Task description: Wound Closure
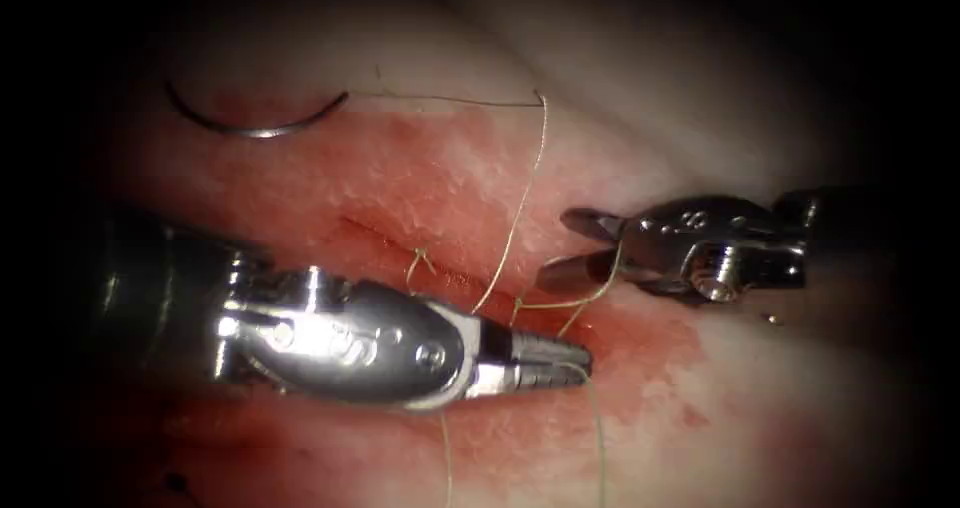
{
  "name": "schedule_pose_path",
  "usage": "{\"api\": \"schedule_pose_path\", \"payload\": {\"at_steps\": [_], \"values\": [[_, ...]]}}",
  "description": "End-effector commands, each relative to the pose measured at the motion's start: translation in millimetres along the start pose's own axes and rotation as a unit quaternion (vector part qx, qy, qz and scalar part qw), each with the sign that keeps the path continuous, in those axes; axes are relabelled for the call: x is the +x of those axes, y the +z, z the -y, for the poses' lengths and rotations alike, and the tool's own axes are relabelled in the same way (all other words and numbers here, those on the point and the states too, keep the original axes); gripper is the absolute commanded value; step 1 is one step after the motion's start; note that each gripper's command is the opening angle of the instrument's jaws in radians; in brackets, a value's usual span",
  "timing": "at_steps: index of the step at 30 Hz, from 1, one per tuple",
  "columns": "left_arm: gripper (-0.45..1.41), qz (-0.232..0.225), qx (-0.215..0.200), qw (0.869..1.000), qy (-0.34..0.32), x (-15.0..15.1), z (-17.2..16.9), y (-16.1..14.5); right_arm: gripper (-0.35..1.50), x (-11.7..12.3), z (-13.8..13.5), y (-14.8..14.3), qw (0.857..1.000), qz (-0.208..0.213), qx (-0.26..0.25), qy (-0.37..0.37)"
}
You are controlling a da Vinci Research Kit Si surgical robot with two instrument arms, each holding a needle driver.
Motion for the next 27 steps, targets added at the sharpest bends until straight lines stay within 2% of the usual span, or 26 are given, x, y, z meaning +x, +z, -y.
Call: {"api": "schedule_pose_path", "payload": {"at_steps": [1, 10, 15, 17, 19, 22, 25, 27], "values": [[-0.35, 0.000, -0.001, 1.000, 0.000, -0.3, -0.3, 0.7, 0.57, 0.1, 0.3, 0.3, 1.000, -0.002, 0.002, -0.001], [-0.35, 0.000, -0.001, 1.000, 0.000, -0.3, -0.3, 0.6, 0.51, 0.2, 0.8, 0.3, 1.000, -0.008, 0.008, -0.005], [-0.35, -0.001, -0.002, 1.000, 0.000, -0.3, -0.5, 0.4, 0.49, 1.2, 0.7, 1.0, 1.000, -0.018, 0.003, -0.004], [-0.35, -0.001, -0.002, 1.000, 0.001, -0.3, -0.5, 0.2, 0.31, 1.2, 0.7, 1.1, 1.000, -0.018, 0.004, -0.004], [-0.35, -0.001, -0.003, 1.000, 0.001, -0.4, -0.6, 0.0, -0.35, 0.8, 0.6, 1.0, 0.999, -0.022, 0.022, -0.010], [-0.35, -0.002, -0.004, 1.000, 0.001, -0.4, -0.5, -0.1, -0.35, 0.3, 0.7, 0.6, 0.999, -0.021, 0.026, -0.014], [-0.35, -0.003, -0.007, 1.000, 0.000, -0.3, 0.0, -0.8, -0.35, -0.2, 0.8, 0.1, 0.999, 0.005, 0.033, -0.016], [-0.35, -0.002, -0.006, 1.000, -0.001, -0.2, 0.3, -1.2, -0.35, -0.1, 1.0, -0.2, 0.999, 0.006, 0.035, -0.016]]}}
